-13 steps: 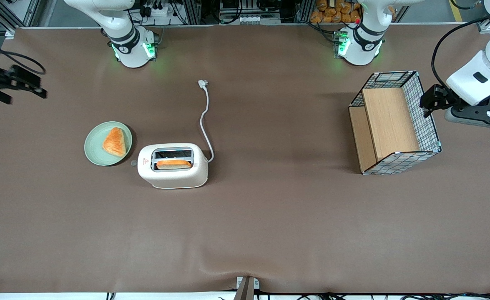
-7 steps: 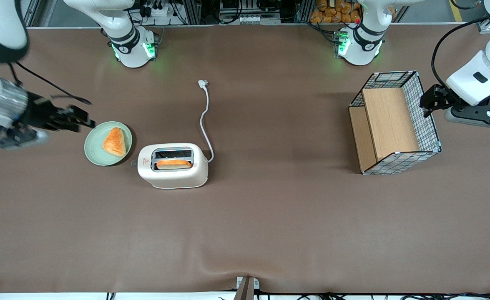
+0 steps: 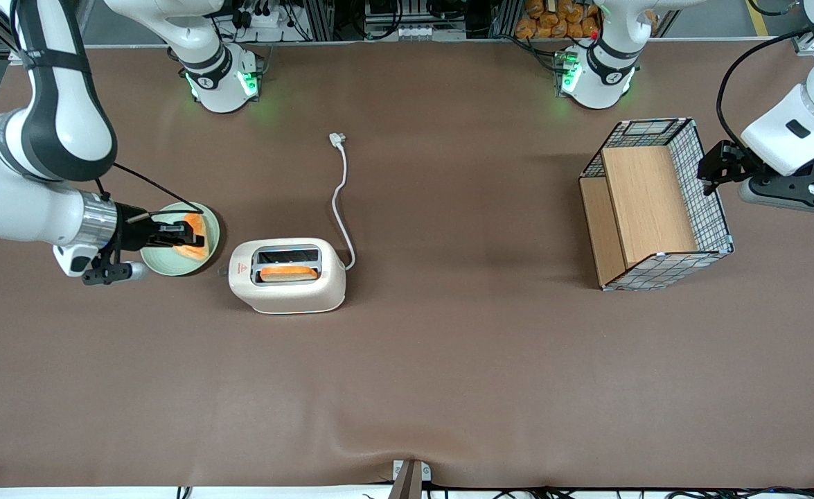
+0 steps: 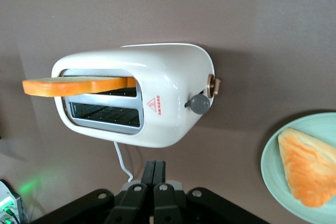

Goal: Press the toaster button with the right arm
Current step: 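Lower the right gripper beside the toaster's brown control knob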

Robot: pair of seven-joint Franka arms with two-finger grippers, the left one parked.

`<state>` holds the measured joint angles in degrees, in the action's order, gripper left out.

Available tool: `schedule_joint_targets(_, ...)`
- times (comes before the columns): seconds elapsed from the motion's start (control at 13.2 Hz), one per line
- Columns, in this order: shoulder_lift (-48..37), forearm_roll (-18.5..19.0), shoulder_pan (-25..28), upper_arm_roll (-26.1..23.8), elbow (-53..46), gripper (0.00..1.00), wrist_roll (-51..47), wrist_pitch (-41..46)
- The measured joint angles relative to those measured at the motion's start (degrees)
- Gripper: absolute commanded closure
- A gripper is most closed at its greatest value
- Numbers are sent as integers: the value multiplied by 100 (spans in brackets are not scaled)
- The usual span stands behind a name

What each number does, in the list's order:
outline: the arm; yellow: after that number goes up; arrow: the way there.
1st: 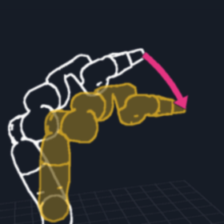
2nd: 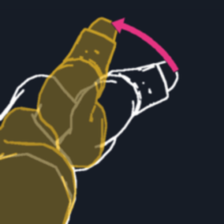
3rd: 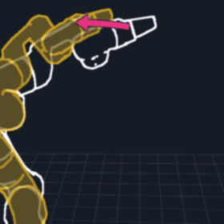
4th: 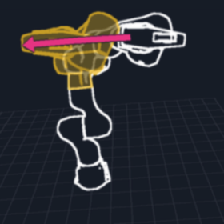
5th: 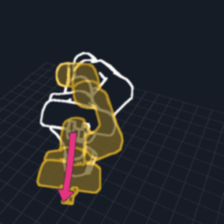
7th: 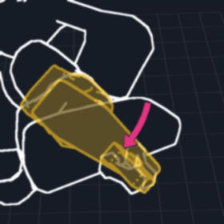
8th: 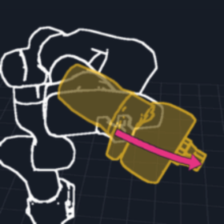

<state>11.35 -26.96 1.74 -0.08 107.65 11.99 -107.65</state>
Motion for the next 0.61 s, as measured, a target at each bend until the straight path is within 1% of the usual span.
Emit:
schedule_joint_targets(0.08,73,-131,-1,10,46,100,247,-102)
schedule_joint_targets(0.3,318,-978,-41,75,323,100,1153,-324)
schedule_joint_targets(0.38,407,-1118,-72,94,364,100,1354,-357)
schedule_joint_targets(0.61,525,-1205,-113,118,401,100,1477,-515)
